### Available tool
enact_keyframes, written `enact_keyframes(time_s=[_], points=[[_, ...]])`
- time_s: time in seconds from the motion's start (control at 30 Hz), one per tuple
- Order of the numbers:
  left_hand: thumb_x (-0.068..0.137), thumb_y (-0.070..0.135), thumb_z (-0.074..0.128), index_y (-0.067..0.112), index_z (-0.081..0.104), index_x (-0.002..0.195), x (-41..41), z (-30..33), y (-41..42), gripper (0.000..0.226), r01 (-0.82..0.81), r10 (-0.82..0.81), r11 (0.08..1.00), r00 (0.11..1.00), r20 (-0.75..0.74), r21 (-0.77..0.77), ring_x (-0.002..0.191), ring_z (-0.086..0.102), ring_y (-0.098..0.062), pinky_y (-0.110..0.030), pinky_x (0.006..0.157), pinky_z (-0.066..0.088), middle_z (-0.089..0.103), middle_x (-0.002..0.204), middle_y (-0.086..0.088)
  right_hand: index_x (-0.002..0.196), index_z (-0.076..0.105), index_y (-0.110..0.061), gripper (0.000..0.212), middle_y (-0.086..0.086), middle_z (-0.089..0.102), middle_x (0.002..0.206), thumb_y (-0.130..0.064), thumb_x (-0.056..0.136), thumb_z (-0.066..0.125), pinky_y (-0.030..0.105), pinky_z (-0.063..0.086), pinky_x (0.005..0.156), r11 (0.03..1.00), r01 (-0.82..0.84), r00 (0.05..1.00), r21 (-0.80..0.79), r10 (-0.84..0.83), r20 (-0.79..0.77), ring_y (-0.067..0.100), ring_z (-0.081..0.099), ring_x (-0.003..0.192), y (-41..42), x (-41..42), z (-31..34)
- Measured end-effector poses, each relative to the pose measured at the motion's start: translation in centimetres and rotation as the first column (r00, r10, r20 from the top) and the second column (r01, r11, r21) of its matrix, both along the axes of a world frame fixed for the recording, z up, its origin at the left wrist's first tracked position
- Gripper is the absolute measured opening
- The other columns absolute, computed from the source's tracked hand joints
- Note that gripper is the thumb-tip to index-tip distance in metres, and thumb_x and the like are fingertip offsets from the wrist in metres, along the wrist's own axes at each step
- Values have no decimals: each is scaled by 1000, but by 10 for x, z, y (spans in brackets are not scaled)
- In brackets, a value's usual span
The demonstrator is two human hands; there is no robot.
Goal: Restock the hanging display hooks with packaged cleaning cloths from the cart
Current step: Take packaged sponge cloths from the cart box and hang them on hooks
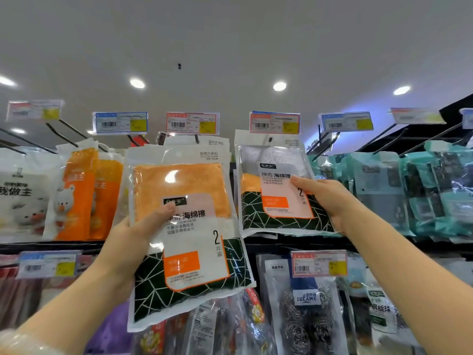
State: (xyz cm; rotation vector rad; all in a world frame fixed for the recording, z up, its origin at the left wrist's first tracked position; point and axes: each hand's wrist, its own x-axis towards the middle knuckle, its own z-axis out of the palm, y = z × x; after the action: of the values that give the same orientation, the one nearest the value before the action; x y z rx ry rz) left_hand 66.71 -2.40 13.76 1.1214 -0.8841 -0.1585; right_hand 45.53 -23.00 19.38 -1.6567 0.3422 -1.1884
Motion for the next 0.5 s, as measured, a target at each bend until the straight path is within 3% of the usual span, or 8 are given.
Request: enact_keyframes(time_s=[0.33,0.43,0.5], points=[[80,52,69,20,62,119,12,-11,-8,50,10,-10,1000,1000,-19,-27,112,62,-32,-54,100,44,67,119,-9,96,56,-11,25,2,75,70,-28,82,70,26,56,48,994,86,995,-70,-90,-53,17,72,61,-6,-2,4],[75,55,71,19,63,116,10,-14,-6,55,14,-15,1000,1000,-22,-26,111,63,-31,-53,99,45,69,116,-9,99,55,-12,29,8,72,92,-27,81,71,40,55,80,980,171,981,-102,-179,-78,24,69,87,-16,9,7],[72,54,73,17,63,115,7,-15,-2,58,23,-23,999,1000,-3,-34,109,64,-33,-54,99,45,69,115,-11,102,55,-13,31,6,67,100,-26,81,72,42,49,92,972,208,972,-113,-218,-90,23,63,95,-25,19,7]])
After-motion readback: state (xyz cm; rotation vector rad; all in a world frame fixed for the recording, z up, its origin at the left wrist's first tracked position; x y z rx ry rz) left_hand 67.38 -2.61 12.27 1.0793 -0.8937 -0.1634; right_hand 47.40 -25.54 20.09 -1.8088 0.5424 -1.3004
